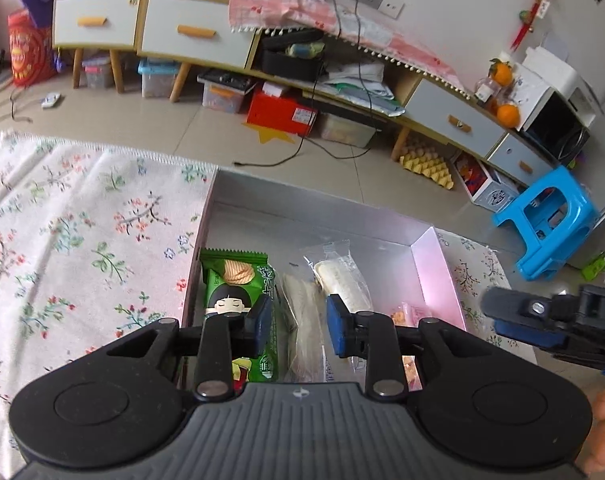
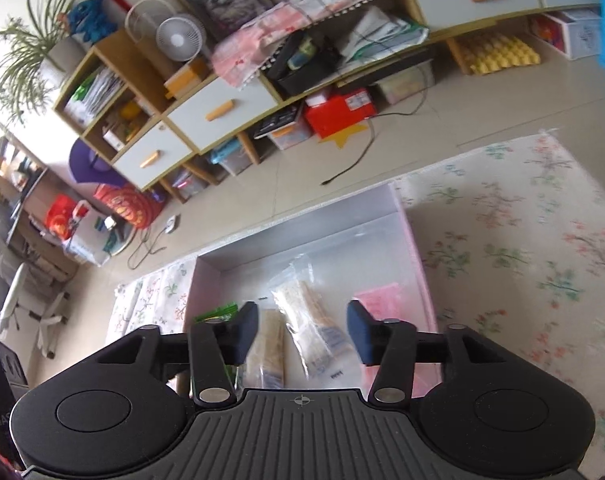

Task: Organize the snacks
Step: 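Lower both clear packets into the pink box and open both tools, then withdraw both tools from the box back over the snack pile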

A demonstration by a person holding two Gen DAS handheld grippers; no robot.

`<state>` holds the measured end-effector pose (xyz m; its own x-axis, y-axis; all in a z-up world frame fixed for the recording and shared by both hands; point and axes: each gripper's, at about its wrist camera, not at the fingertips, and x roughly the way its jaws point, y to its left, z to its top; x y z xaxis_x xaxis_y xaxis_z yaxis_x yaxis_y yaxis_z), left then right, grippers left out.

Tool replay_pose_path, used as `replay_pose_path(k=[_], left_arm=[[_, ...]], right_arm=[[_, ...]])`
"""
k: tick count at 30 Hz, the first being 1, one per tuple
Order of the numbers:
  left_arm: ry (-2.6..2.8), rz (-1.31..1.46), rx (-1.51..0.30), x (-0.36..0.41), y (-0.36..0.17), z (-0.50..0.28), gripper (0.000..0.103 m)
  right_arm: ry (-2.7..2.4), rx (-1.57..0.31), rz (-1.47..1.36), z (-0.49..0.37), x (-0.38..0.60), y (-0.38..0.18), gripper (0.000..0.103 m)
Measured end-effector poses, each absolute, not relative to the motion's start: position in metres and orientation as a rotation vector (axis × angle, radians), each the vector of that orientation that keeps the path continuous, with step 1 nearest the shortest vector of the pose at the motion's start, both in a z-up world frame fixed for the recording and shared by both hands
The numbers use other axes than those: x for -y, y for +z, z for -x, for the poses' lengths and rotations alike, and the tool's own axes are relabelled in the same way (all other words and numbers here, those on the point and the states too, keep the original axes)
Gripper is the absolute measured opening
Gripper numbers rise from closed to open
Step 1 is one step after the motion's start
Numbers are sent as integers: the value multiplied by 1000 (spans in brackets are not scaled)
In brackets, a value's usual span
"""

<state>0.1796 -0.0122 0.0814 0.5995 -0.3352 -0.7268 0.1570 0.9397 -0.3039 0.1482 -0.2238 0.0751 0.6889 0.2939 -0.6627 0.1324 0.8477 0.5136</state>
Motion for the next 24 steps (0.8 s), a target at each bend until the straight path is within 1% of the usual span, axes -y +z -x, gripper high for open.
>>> replay_pose_path(k=[2, 4, 6, 7, 8, 9, 10, 11, 12, 14, 16, 20, 22, 24], left_arm=[[-289, 222, -890, 13, 84, -177, 30], [-288, 223, -905, 15, 86, -174, 32], [-293, 222, -910, 16, 90, -166, 36], [-295, 218, -914, 16, 92, -162, 40], [-295, 208, -915, 17, 95, -157, 42], [-297, 197, -908, 19, 99, -153, 46], [-300, 190, -893, 20, 102, -147, 53], [-304, 181, -880, 22, 106, -142, 57], [-305, 171, -874, 24, 108, -136, 64], [-303, 148, -872, 27, 111, -124, 66], [-295, 128, -881, 31, 110, -115, 72], [-311, 97, -900, 33, 106, -100, 74], [-309, 74, -893, 32, 105, -92, 78], [-303, 59, -884, 29, 104, -86, 79]], right_arm=[[96, -825, -572, -134, 227, 82, 57], [96, -829, -588, -119, 232, 90, 66], [94, -820, -589, -101, 238, 98, 68], [91, -816, -582, -93, 240, 101, 68], [83, -810, -570, -85, 243, 104, 68], [73, -802, -554, -75, 244, 107, 69], [68, -796, -535, -66, 245, 109, 72], [69, -790, -521, -56, 247, 110, 73], [73, -785, -510, -47, 248, 111, 76], [68, -792, -486, -35, 251, 111, 76], [62, -793, -463, -22, 252, 109, 76], [65, -807, -450, -7, 254, 101, 78], [70, -819, -440, -1, 254, 98, 78], [77, -818, -418, 4, 252, 97, 78]])
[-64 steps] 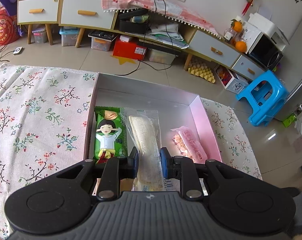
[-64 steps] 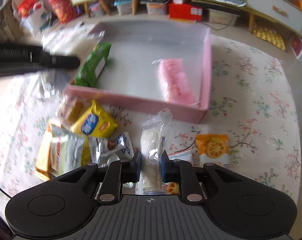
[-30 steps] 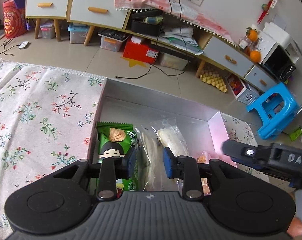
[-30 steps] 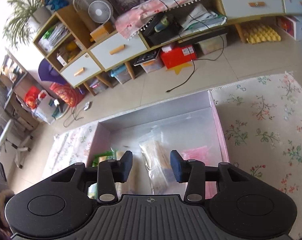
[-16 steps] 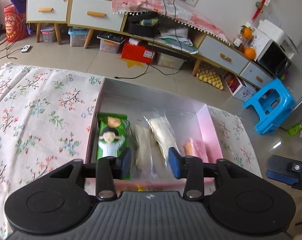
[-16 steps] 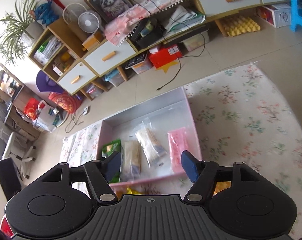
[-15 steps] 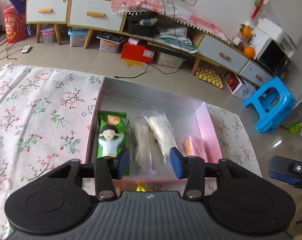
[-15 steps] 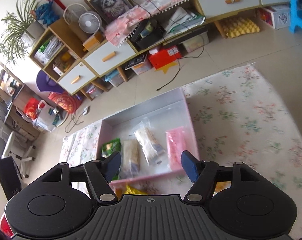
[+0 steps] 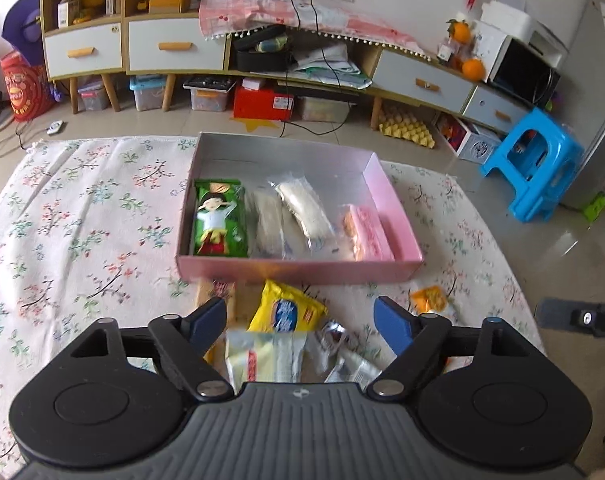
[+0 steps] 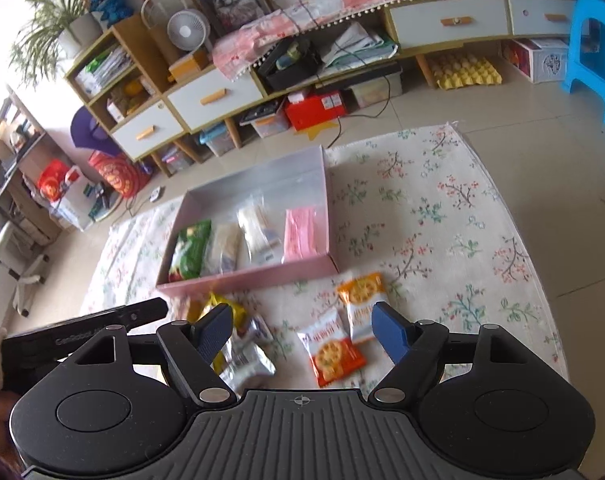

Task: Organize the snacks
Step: 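Withdraw both tools from the box back over the snack pile, then grasp the silver wrapped bar with the left tool and lift it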

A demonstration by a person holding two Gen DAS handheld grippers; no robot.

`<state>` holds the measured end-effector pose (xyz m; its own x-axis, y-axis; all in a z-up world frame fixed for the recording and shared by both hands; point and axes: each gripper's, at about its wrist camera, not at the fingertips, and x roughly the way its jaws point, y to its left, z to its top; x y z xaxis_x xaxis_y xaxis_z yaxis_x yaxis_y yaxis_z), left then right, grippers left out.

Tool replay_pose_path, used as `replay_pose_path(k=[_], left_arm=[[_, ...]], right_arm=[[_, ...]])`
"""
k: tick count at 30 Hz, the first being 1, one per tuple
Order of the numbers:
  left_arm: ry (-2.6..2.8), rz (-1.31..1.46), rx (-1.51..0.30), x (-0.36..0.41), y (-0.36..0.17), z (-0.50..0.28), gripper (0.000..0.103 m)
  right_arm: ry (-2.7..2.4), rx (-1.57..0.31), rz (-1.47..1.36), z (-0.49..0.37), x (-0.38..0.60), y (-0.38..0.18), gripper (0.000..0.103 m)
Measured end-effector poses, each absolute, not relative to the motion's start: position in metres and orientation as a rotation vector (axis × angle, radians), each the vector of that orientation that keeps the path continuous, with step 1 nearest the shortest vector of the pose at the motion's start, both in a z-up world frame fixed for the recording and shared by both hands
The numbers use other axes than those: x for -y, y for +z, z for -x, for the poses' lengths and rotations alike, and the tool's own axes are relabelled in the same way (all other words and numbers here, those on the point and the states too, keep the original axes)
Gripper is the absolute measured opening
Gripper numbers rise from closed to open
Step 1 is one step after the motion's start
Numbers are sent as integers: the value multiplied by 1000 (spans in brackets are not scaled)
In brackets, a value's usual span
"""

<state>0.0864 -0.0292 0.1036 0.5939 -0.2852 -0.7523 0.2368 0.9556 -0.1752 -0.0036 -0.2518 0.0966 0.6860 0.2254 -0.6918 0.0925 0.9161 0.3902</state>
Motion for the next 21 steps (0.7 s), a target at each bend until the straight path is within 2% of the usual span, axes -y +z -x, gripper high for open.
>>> replay_pose_path(k=[4, 14, 21], left_arm=[[-297, 67, -888, 23, 100, -77, 81], [-342, 80, -921, 12, 83, -61, 83], [-429, 14, -975, 30, 66, -50, 83]], right_arm=[[85, -816, -382, 12, 247, 95, 83], [141, -918, -322, 14, 227, 73, 83], [141, -980, -330, 6, 218, 58, 83]])
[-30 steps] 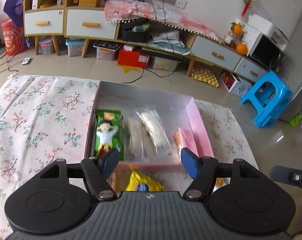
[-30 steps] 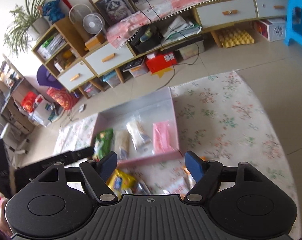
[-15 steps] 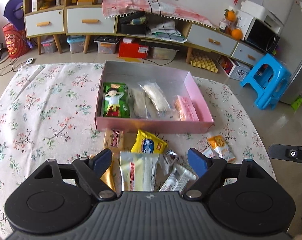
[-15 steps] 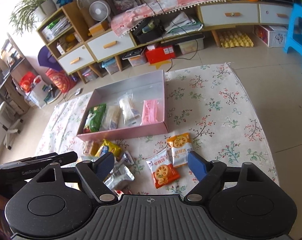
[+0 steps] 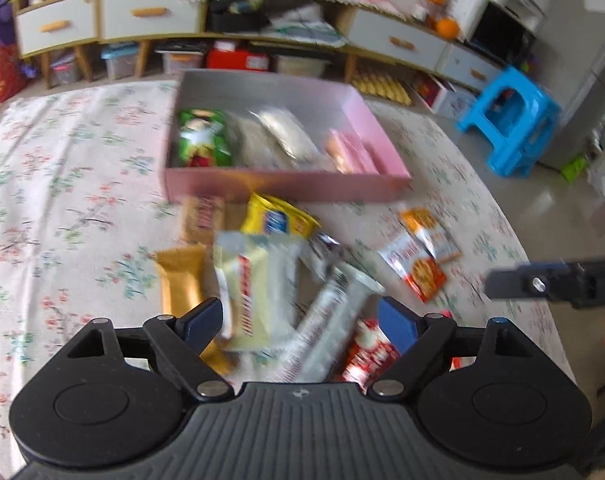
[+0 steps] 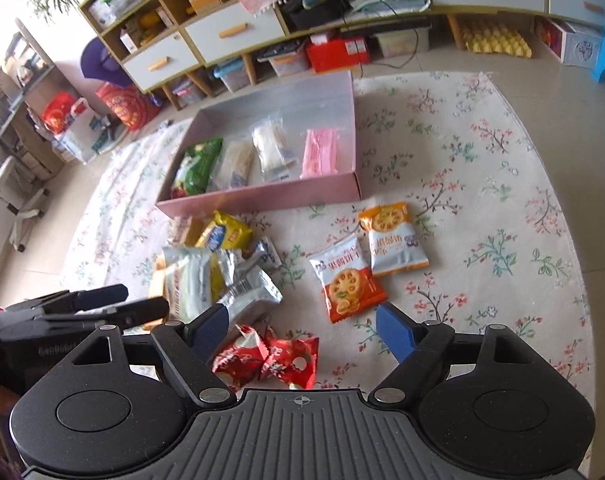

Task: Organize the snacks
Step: 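Grasp the silver wrapped bar with the left tool and lift it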

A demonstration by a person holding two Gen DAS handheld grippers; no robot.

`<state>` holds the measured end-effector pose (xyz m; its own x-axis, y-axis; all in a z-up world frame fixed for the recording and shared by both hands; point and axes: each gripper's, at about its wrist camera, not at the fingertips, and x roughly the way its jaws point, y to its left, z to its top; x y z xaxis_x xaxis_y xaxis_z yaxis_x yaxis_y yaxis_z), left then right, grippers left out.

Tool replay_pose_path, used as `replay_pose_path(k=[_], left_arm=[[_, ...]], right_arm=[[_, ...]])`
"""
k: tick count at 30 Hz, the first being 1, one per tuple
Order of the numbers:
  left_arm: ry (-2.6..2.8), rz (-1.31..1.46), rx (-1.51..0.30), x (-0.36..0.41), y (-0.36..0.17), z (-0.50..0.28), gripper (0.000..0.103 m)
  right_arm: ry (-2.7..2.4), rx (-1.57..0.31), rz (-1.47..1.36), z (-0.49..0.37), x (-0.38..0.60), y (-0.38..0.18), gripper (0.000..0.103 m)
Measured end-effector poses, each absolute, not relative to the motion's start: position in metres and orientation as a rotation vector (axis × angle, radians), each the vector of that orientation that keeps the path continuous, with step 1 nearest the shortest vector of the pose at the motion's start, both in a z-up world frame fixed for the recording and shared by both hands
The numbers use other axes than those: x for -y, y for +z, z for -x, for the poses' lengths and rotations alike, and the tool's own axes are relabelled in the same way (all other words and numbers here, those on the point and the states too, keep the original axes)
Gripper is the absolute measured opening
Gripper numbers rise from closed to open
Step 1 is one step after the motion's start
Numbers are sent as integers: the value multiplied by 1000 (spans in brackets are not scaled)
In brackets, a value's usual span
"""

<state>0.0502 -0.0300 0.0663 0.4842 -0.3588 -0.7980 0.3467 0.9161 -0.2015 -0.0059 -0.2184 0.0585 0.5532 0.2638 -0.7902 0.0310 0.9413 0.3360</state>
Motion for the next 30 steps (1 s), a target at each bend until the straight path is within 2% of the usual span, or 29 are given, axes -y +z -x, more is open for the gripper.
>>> replay_pose_path(k=[8, 14, 19, 30], left_arm=[[-492, -210, -1030, 59, 36, -30, 85], [-477, -242, -1059, 63, 23, -29, 81], [-502, -249, -1045, 66, 26, -26, 63], [-519, -282, -1000, 73, 33, -19, 43]], right_arm=[[101, -973, -346, 8, 228, 58, 83], [74, -936, -378, 10, 240, 64, 83], [73, -944, -356, 10, 237, 62, 83], [63, -934, -371, 9, 240, 63, 83]])
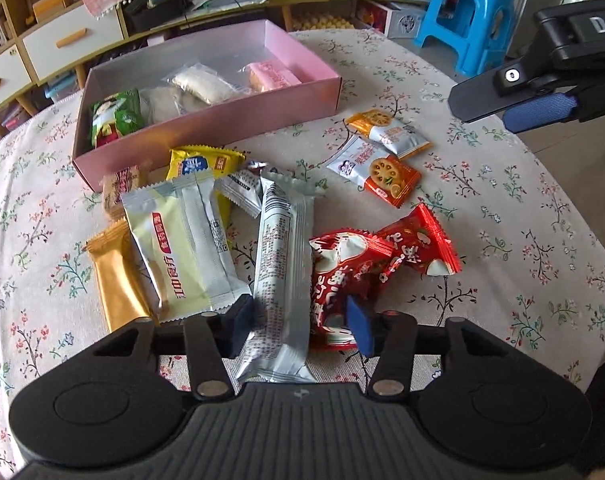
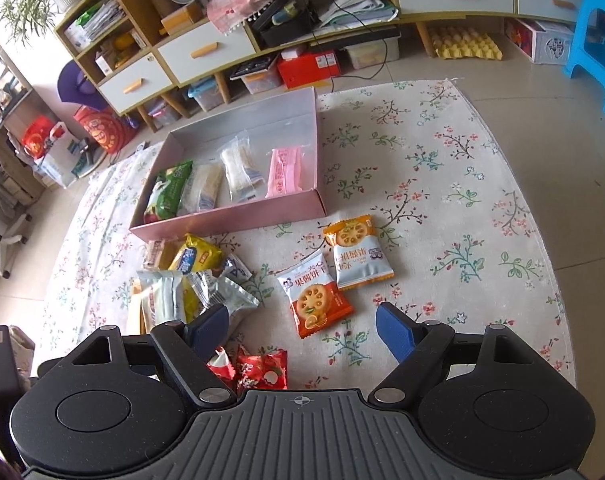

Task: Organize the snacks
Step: 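Grasp the silver wrapped bar with the left tool and lift it, then grasp the red candy wrapper with right tool while left tool holds the silver bar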

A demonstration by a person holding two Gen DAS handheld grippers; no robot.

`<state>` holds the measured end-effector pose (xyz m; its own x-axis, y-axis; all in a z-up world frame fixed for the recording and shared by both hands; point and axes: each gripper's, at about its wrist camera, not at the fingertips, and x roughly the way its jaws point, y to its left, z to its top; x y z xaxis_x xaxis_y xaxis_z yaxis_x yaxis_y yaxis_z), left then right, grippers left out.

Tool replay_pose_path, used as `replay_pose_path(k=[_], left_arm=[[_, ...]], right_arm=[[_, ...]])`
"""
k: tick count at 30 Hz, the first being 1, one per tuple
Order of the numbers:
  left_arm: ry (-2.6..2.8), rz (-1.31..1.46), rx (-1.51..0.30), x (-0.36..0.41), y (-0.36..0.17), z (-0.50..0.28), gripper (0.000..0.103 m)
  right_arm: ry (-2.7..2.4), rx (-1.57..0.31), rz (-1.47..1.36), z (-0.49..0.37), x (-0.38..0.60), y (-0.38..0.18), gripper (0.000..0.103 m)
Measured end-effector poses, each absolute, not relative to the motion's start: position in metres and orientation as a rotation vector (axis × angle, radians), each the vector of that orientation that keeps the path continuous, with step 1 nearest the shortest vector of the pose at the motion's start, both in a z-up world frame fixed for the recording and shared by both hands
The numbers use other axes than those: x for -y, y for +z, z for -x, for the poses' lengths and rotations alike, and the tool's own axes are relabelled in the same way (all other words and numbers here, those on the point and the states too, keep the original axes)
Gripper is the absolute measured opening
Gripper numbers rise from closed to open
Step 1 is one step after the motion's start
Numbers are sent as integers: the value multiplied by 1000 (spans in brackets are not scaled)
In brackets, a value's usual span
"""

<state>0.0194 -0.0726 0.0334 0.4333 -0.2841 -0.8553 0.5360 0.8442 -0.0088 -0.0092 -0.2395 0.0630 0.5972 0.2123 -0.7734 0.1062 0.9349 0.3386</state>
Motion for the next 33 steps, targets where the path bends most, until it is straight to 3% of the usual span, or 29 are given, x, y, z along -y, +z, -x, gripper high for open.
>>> replay_pose_path(k=[1, 3, 8, 14, 18, 33], left_arm=[[-519, -282, -993, 73, 35, -19, 36], [-522, -271, -988, 71, 37, -20, 31], [-524, -260, -986, 72, 37, -22, 32], [-512, -256, -998, 72, 35, -23, 40], [-498, -265, -990, 73, 32, -23, 52], [-514, -265, -1023, 76, 23, -24, 66]], right_arm=[[63, -931, -375, 9, 240, 64, 83], [69, -920, -385, 10, 241, 66, 83], [68, -921, -392, 9, 242, 65, 83], [68, -915, -395, 9, 241, 66, 83], [64, -913, -397, 9, 242, 66, 83], [70, -921, -452, 6, 246, 65, 83]])
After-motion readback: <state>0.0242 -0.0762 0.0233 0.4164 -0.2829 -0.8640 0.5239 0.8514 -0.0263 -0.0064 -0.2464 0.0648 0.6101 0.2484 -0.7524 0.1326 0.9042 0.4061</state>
